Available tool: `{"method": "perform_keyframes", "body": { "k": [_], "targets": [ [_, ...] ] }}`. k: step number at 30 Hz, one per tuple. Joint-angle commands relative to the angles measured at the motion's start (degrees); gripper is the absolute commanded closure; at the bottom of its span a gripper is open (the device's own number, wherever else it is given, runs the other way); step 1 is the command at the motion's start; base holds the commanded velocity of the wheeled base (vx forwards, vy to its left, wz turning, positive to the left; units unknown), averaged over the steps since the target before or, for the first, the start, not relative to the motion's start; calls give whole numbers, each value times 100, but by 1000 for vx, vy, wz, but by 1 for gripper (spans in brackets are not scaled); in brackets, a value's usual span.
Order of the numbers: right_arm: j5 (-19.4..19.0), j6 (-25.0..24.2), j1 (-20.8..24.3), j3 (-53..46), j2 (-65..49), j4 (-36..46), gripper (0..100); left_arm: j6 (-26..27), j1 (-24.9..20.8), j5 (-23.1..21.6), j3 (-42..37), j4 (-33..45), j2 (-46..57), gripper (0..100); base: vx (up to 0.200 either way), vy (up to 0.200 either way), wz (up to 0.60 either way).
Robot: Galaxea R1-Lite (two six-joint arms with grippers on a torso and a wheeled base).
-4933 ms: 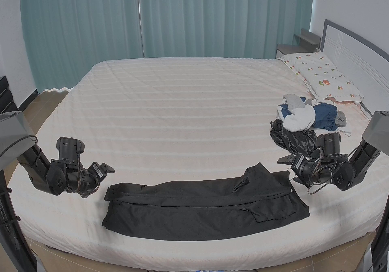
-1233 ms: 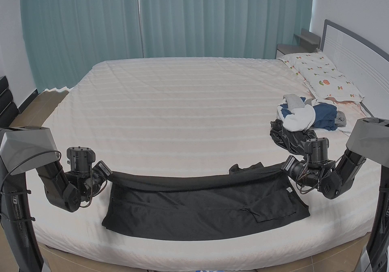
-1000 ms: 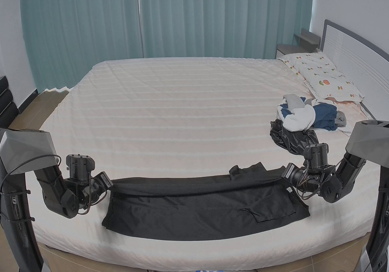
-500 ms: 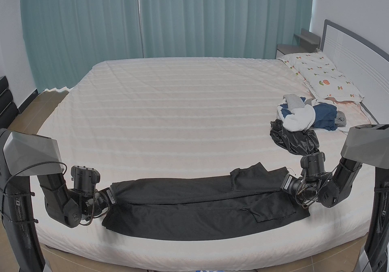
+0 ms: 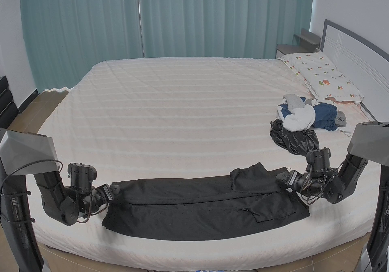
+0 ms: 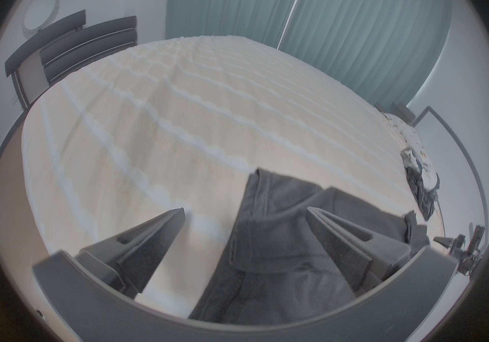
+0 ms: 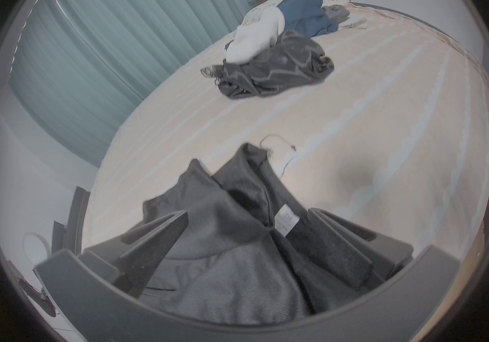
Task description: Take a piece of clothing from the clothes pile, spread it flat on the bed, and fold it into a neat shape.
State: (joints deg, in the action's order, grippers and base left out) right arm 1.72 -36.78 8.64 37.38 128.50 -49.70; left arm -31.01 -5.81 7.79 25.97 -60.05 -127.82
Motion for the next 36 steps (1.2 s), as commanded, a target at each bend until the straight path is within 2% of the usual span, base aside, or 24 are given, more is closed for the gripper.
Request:
{"method": "perform_keyframes", "body": {
  "k": [1, 2, 3, 5, 8, 9, 10, 12, 16, 22, 35, 36],
  "targets": [
    [-348, -14, -407, 226, -616, 268, 0, -45, 511, -85, 172, 55, 688, 0, 0, 0, 0],
    [-400, -31, -416, 253, -607, 286, 0, -45, 529, -111, 190, 64, 706, 0, 0, 0, 0],
    [-682, -84, -425, 358, -554, 303, 0, -107, 608, -278, 286, 125, 741, 0, 0, 0, 0],
    [-998, -119, -425, 507, -334, 312, 0, -335, 608, -524, 524, 363, 706, 0, 0, 0, 0],
    [-1209, -356, -416, 815, 87, 303, 0, -687, 608, -814, 1148, 1057, 618, 0, 0, 0, 0],
    [-1262, -506, -425, 929, 210, 312, 0, -722, 608, -911, 1385, 1382, 521, 0, 0, 0, 0],
    [-1262, -506, -425, 929, 210, 312, 0, -722, 608, -911, 1385, 1382, 521, 0, 0, 0, 0],
    [-1561, -857, -486, 1211, 448, 312, 0, -748, 599, -1131, 2009, 2191, 284, 0, 0, 0, 0],
    [-2035, -919, -627, 1351, 641, 242, 0, -722, 590, -1298, 2519, 2683, -129, 0, 0, 0, 0],
    [-2079, -892, -829, 1720, 1019, 180, 0, -687, 494, -1341, 2563, 2727, -358, 0, 0, 0, 0],
    [-2079, -919, -785, 1457, 1045, -312, 0, -529, 362, -1324, 2738, 2736, -621, 0, 0, 0, 0],
    [-2079, -919, -785, 1457, 1045, -312, 0, -529, 353, -1315, 2738, 2736, -630, 100, 0, 0, 0]
  ]
}}
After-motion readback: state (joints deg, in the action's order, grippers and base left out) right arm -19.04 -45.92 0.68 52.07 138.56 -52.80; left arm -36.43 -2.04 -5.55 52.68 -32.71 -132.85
